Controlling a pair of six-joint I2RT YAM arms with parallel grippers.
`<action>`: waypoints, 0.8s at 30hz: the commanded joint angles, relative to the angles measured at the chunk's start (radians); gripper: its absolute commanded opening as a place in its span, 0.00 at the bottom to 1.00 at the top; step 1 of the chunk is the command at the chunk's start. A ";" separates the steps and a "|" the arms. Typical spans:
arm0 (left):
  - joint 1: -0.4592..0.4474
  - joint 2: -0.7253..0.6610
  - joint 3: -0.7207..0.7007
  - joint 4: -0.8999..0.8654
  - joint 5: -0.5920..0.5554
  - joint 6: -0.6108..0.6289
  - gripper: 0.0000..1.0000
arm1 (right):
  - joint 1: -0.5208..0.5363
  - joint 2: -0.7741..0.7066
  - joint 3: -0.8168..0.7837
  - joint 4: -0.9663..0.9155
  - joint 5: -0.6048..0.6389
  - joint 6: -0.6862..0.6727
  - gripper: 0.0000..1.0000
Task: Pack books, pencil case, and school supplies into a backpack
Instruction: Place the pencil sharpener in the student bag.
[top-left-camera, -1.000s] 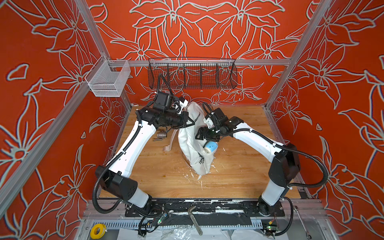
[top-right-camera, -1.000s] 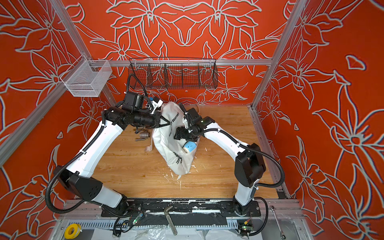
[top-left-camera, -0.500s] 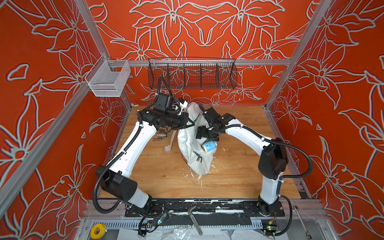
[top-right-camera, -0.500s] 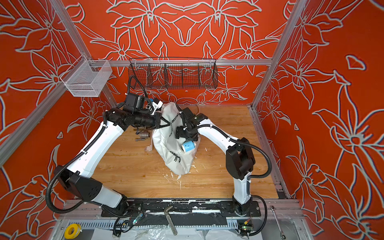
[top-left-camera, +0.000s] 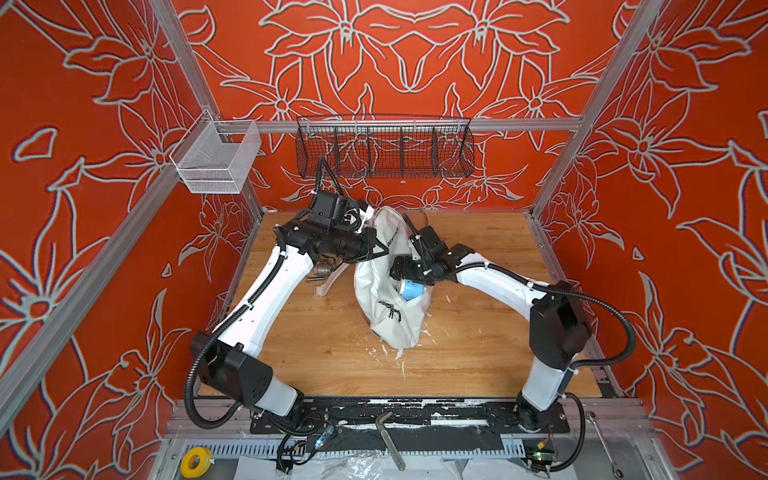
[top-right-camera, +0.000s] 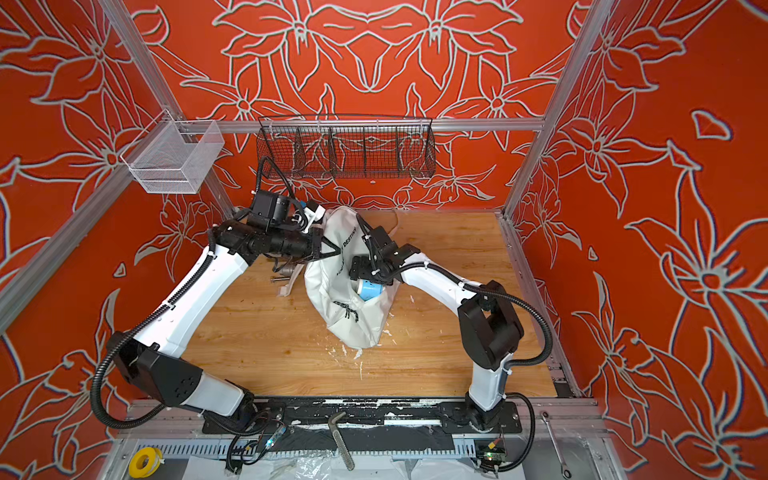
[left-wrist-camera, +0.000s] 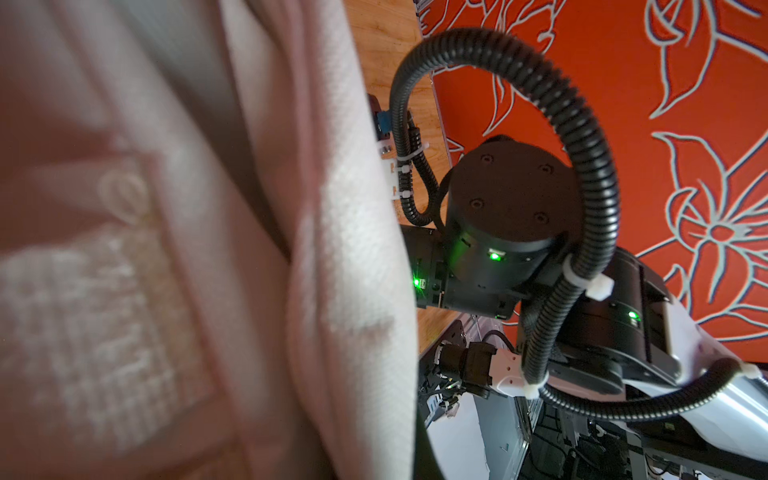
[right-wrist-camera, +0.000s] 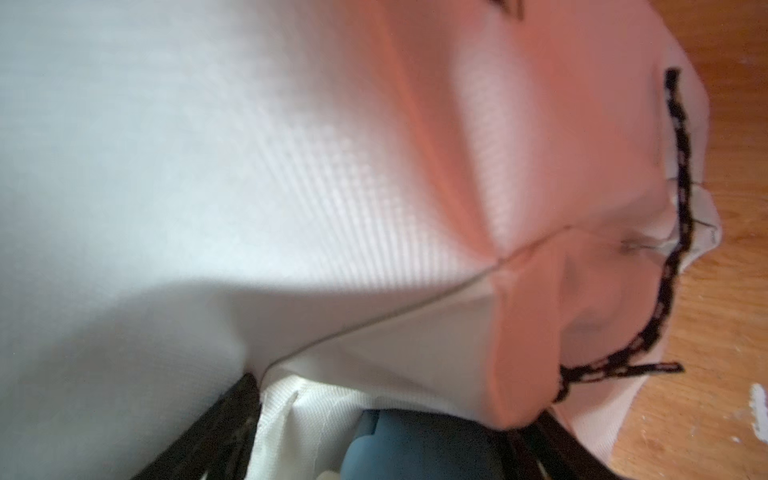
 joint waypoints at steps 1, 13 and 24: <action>-0.011 -0.053 0.014 0.055 0.080 0.016 0.00 | 0.006 -0.053 -0.089 0.276 -0.119 -0.033 0.85; 0.066 -0.090 -0.056 0.039 0.102 0.044 0.00 | -0.026 -0.233 -0.272 0.545 -0.290 -0.046 0.67; 0.079 -0.125 -0.121 0.056 0.137 0.083 0.00 | -0.061 -0.073 -0.121 0.279 -0.297 -0.036 0.28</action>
